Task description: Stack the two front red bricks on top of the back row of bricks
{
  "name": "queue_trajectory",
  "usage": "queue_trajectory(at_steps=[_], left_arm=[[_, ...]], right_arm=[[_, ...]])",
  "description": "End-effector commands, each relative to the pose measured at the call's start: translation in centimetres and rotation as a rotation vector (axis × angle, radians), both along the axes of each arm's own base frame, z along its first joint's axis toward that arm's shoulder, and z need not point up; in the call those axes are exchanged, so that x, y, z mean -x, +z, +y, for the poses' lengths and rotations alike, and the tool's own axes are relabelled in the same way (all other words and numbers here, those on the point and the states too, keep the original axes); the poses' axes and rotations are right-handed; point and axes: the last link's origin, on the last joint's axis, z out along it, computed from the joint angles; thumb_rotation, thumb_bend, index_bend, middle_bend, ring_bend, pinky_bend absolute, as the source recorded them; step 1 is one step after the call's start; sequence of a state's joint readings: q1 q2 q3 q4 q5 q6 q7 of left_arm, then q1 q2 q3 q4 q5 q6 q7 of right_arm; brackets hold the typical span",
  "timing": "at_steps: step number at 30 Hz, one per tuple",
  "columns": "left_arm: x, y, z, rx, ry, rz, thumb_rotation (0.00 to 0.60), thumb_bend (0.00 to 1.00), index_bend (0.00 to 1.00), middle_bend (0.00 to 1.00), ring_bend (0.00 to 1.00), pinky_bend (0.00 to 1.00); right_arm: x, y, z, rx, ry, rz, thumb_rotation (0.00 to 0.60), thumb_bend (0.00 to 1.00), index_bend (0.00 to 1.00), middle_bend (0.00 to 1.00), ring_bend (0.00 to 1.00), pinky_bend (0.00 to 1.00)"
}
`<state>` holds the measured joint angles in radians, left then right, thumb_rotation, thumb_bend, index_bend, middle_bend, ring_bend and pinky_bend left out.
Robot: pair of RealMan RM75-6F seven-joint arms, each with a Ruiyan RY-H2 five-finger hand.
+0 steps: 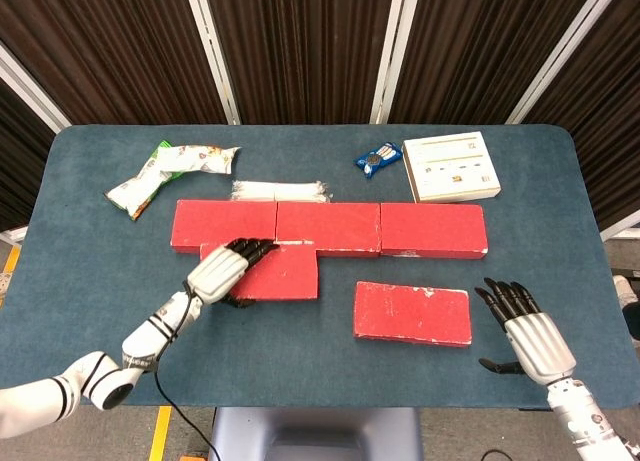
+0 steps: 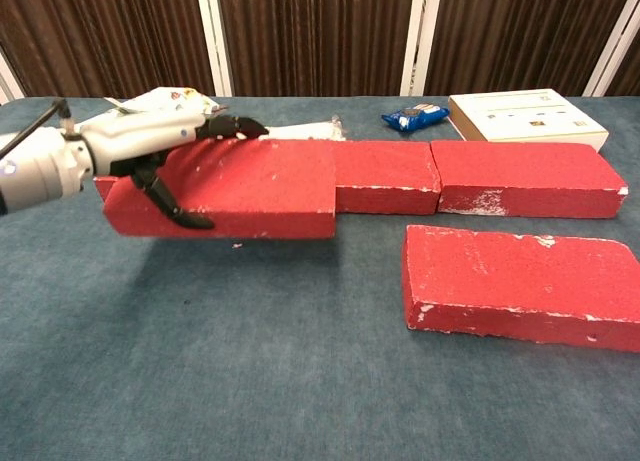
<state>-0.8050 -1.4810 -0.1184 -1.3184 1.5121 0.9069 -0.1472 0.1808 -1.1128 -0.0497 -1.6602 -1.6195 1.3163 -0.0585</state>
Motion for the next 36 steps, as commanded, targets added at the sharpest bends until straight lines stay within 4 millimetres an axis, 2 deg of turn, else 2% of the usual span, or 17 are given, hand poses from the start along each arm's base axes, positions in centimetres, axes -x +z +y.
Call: queue_trajectory(at_steps=[1,6,12,15,24,28,36], left_arm=[[-1.1,0.9,2.4,-0.034,-0.006,0.023,0.6,0.26,0.0,0.33,0.64,0.82],[-2.7,1.4,6.0,-0.054,0.01,0.026,0.6,0.25,0.0,0.34,0.64,0.82],[-3.6,1.1,10.0,-0.044,0.057,0.074,0.6,0.26,0.0,0.34,0.63,0.78],[-3.8,0.8,11.2,-0.035,0.075,0.083,0.6,0.25,0.0,0.33,0.63,0.76],[-4.2,-0.3,11.4,0.004,0.038,0.078,0.6,0.25,0.0,0.33,0.62,0.71],[-4.2,-0.5,11.4,0.019,0.03,0.062,0.6,0.25,0.0,0.33,0.6,0.64],[-4.0,-0.6,11.5,0.031,0.035,0.06,0.6,0.25,0.0,0.29,0.46,0.44]], right_arm=[[0.1,0.2,-0.3,0.012,-0.011,0.0,0.6,0.1,0.0,0.0,0.0,0.0],[0.4,0.2,-0.8,0.025,-0.039,0.005,0.6,0.1,0.0,0.0,0.0,0.0],[0.7,0.0,-1.5,0.031,-0.068,0.016,0.6,0.1,0.0,0.0,0.0,0.0],[0.9,0.0,-1.9,0.038,-0.087,0.017,0.6,0.1,0.0,0.0,0.0,0.0],[1.2,0.0,-2.4,0.042,-0.113,0.021,0.6,0.1,0.0,0.0,0.0,0.0],[1.2,0.0,-2.4,0.04,-0.114,0.02,0.6,0.1,0.0,0.0,0.0,0.0],[1.1,0.0,-2.3,0.04,-0.112,0.02,0.6,0.1,0.0,0.0,0.0,0.0]])
